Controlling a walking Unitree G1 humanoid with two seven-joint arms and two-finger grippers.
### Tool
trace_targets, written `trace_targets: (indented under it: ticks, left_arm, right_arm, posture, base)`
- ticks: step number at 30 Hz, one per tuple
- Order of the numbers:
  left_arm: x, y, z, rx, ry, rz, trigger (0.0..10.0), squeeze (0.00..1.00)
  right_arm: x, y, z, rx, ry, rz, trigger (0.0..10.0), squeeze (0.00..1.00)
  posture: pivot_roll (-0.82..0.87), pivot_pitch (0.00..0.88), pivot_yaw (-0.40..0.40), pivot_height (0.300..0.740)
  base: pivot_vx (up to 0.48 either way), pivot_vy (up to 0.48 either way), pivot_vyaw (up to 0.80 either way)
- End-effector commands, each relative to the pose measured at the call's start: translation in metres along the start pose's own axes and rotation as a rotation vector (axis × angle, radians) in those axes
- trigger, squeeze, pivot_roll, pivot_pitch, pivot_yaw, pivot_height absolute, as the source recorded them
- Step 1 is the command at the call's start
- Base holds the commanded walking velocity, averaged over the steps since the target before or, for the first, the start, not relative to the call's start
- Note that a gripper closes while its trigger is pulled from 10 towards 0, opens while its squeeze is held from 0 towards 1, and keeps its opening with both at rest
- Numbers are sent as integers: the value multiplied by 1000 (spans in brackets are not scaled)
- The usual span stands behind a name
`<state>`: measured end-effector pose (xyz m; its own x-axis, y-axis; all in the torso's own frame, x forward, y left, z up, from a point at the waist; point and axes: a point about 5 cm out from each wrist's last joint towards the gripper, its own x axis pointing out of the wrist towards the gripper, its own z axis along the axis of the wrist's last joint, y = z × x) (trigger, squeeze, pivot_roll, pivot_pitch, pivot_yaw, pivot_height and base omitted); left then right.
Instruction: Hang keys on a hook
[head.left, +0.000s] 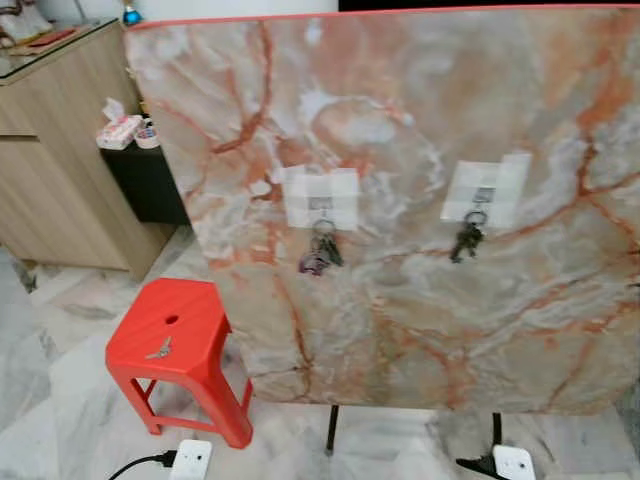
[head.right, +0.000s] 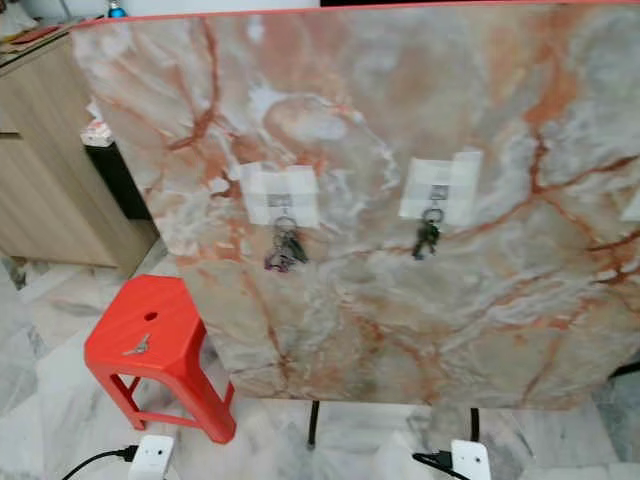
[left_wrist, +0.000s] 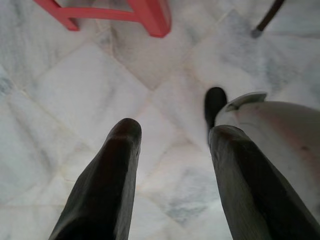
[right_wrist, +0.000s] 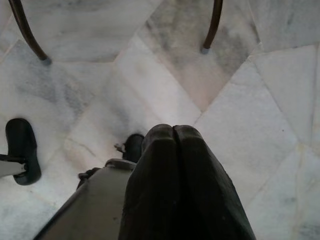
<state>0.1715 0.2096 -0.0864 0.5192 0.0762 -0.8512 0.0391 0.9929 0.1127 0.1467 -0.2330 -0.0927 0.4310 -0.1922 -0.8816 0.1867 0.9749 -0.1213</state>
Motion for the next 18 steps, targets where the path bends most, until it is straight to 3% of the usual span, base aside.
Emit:
trace_targets:
  ticks: [1,7,18]
  left_arm:
    - [-1,7,-6,-4,16,21,10000,0]
    - [-1,6,-7,-2,21,20,10000,0]
    - [-2,9,-11,-8,37,25,10000,0]
  right_arm:
    - [0,8,0,22,1,19,10000,0]
    - [0,9,0,-9,-2,25,10000,0]
    - [0,9,2,-8,-7,39,10000,0]
  posture:
    - [11,0,26,740]
    - [9,0,30,740]
    - [18,0,24,740]
  base:
    - [0,480,0]
    - [0,480,81]
    - [0,480,780]
